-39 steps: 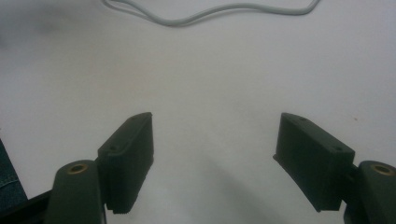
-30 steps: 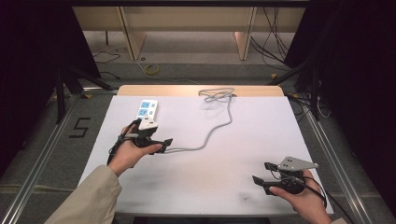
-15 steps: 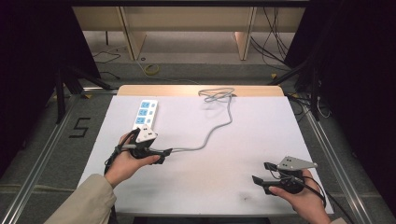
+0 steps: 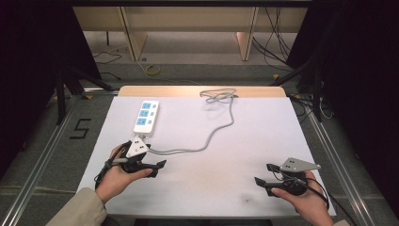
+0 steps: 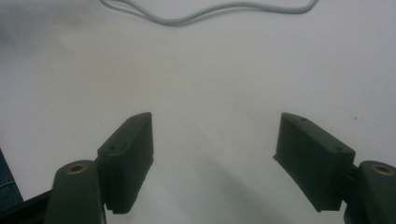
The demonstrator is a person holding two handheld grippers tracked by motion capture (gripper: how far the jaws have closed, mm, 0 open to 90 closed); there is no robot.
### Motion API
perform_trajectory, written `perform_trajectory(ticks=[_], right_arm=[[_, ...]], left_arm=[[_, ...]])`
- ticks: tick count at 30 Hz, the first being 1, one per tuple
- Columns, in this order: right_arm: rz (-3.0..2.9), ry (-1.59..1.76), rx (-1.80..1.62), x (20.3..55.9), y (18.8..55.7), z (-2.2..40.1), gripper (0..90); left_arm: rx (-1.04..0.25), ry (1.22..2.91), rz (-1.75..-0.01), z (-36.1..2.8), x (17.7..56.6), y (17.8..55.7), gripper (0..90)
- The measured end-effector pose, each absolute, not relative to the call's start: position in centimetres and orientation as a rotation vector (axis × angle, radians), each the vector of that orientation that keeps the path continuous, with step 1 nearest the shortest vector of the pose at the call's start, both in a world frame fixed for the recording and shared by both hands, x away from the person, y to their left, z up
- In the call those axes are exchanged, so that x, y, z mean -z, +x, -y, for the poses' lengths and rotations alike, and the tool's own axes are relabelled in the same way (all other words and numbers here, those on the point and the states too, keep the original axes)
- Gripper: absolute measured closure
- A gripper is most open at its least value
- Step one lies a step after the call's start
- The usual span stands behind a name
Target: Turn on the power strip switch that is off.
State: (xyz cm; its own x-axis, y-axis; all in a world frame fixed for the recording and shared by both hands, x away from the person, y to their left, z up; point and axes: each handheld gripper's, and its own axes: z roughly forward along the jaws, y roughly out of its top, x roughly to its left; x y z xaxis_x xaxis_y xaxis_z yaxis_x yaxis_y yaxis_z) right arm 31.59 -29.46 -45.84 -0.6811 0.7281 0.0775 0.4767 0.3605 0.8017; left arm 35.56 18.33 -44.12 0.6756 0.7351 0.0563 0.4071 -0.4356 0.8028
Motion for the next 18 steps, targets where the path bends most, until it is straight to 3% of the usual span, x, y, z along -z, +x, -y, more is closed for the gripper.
perform_trajectory(ticks=[18], right_arm=[[-2.337,1.061,-1.222,45.8,31.5,29.6,28.1]], left_arm=[[-0.538,2.086,-0.941,-21.0,45.4,33.7,17.0]])
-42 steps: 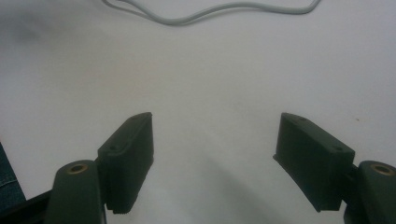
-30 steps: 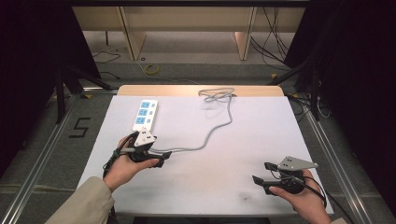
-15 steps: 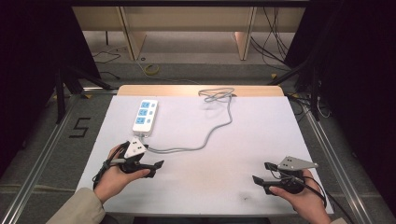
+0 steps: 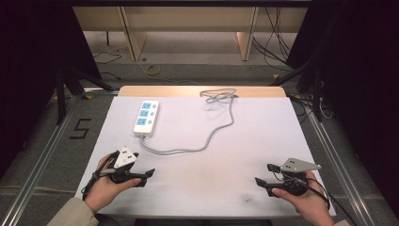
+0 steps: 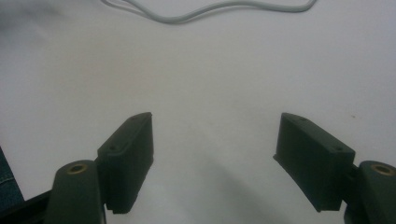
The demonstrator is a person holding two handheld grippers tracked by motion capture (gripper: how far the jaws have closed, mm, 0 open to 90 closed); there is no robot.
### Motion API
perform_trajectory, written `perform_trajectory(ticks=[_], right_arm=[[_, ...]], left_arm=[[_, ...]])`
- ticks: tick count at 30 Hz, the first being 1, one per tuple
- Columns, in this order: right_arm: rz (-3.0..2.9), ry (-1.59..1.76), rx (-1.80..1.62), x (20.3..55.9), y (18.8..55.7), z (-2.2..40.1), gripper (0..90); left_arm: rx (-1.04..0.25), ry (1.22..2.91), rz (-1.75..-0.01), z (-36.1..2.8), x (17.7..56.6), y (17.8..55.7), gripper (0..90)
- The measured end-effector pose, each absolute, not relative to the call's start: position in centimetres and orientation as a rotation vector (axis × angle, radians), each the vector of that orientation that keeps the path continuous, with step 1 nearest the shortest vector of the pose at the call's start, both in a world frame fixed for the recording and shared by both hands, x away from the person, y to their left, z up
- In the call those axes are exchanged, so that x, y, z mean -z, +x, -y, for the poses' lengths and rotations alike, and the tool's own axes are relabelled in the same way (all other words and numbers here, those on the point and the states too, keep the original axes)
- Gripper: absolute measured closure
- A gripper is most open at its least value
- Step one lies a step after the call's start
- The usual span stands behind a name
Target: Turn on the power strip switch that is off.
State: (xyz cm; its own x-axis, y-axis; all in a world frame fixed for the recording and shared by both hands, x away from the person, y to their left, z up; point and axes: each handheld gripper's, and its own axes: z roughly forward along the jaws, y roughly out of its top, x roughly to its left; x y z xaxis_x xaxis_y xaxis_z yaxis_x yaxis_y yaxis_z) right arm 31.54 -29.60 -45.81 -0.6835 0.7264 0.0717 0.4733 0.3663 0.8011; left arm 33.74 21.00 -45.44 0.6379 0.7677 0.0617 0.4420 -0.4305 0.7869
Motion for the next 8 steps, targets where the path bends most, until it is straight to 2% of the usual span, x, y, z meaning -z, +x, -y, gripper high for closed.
perform_trajectory(ticks=[8], right_arm=[[-2.334,1.062,-1.223,45.78,31.52,29.67,28.1]], left_arm=[[-0.528,2.097,-0.921,-19.99,45.34,33.83,17.0]])
